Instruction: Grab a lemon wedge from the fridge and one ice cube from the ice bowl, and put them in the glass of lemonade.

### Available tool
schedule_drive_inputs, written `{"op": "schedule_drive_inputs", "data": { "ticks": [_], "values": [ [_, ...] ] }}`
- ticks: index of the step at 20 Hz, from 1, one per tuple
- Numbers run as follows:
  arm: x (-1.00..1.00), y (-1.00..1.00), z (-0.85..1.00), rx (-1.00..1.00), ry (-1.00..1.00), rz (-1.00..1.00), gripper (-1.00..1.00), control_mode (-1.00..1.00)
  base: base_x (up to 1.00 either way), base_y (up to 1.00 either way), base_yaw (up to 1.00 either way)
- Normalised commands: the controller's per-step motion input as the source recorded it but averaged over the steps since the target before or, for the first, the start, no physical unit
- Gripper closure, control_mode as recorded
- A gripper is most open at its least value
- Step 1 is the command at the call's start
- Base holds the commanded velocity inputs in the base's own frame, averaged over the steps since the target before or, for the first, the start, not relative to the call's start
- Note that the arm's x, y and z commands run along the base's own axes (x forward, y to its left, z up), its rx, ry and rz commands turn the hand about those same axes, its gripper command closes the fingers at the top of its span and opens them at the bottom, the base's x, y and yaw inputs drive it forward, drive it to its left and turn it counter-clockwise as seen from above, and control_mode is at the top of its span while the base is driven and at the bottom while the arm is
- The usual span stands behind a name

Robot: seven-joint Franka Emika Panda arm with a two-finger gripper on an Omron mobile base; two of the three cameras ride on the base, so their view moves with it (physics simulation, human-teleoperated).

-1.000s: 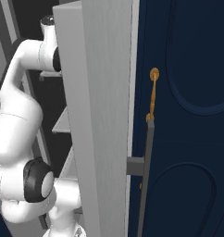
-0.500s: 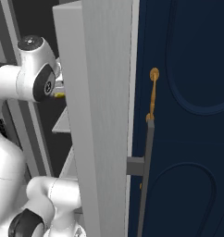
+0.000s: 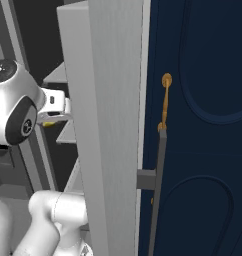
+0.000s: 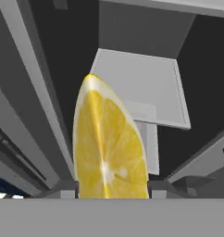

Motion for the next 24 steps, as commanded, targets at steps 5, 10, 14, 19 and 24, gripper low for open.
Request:
{"op": "schedule_drive_inputs", "data": {
  "ticks": [5, 10, 14, 19, 24],
  "values": [
    [-0.52, 0.00, -0.13, 0.00, -0.02, 0.00, 1.00, 1.00, -0.39, 0.00, 0.00],
    [0.00, 0.00, 0.00, 0.00, 0.00, 0.00, 1.00, 1.00, -0.94, 0.09, 0.05],
    [0.00, 0.00, 0.00, 0.00, 0.00, 0.00, 1.00, 1.00, -0.31, 0.55, 0.42],
    [0.00, 0.00, 0.00, 0.00, 0.00, 0.00, 1.00, 1.00, 0.04, 0.62, 0.72],
    [0.00, 0.00, 0.00, 0.00, 0.00, 0.00, 1.00, 1.00, 0.16, 0.56, 0.76]
  ]
}}
